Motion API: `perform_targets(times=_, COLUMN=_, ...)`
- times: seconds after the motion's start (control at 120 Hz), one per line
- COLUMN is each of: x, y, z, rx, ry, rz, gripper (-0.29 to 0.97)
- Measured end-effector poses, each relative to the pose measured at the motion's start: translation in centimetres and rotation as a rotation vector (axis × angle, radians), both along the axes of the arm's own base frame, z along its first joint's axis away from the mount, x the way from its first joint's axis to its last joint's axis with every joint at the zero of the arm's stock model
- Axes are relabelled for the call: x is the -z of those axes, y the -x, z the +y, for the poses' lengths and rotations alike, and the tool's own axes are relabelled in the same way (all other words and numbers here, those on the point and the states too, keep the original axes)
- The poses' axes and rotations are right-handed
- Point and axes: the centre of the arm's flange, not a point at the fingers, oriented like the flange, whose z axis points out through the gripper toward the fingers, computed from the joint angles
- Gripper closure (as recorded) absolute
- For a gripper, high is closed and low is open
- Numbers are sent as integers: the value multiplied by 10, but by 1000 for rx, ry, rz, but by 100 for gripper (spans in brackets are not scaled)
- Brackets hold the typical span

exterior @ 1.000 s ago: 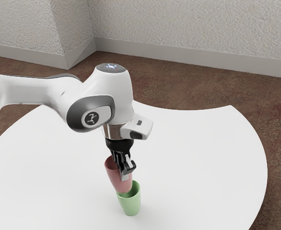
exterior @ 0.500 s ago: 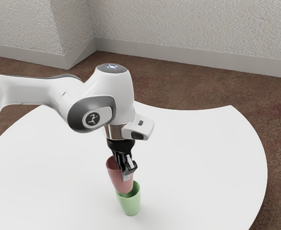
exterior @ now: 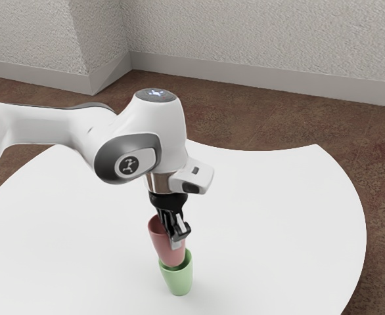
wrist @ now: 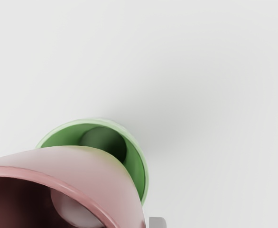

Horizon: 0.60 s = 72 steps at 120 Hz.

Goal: Place the left cup onto the right cup

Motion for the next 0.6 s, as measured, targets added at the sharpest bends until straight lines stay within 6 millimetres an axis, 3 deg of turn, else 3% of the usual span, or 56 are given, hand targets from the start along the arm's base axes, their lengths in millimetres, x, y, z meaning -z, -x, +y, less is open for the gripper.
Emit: perform_targets(times=0.6, x=9, y=-4, z=2, rx=-6, ry=-4, rz=13, gripper=78)
